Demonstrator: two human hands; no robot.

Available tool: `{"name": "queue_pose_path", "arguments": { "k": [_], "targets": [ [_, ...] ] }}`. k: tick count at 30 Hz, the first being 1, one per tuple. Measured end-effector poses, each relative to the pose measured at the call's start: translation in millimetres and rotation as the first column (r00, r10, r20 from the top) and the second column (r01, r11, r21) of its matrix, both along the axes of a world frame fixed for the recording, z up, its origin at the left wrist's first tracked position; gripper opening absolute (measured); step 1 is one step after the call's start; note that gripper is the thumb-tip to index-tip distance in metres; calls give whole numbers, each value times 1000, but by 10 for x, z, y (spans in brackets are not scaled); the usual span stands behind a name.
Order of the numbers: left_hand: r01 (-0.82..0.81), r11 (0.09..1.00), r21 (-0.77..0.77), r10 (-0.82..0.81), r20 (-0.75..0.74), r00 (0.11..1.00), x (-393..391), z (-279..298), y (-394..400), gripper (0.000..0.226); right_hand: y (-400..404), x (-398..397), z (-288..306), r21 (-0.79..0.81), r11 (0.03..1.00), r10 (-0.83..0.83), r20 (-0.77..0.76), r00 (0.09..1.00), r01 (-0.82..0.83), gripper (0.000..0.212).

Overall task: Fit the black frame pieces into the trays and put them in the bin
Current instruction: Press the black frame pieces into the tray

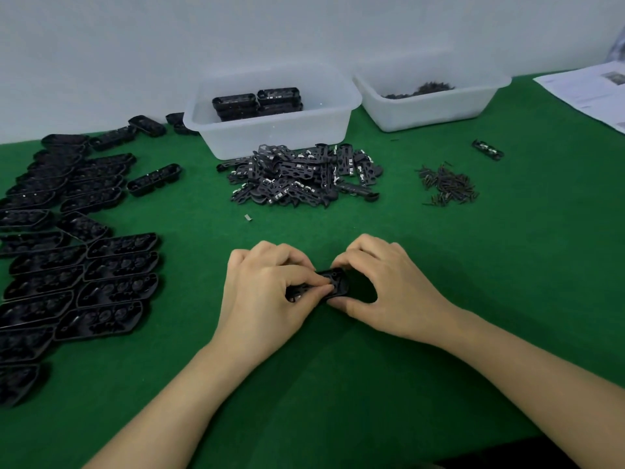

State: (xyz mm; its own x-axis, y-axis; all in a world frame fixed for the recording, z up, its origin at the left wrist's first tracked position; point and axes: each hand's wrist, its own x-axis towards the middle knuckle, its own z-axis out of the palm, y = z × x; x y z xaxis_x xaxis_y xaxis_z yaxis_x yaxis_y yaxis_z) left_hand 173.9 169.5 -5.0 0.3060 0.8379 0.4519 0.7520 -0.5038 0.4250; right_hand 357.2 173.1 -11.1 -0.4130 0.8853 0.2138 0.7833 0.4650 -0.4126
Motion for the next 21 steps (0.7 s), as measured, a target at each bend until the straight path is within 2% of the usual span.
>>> {"name": "queue_pose_path", "arguments": {
  "k": [13,17,19,21],
  "targets": [
    [72,997,-8,-72,7,997,-98,-16,9,18,-4,5,21,-28,1000,8,0,1000,-8,41],
    [98,995,-23,-99,-16,995,-161,-23,30,35,-8,6,25,-18,1000,11,-9,1000,-11,40],
    [102,992,-69,-104,-28,994,-217,-39,39,48,-12,7,23,-16,1000,13,-9,1000,-13,40],
    [96,989,-109,-100,-33,994,-252,-57,48,52,-15,4,19,-19,1000,20,-9,1000,-21,38]
  ]
}}
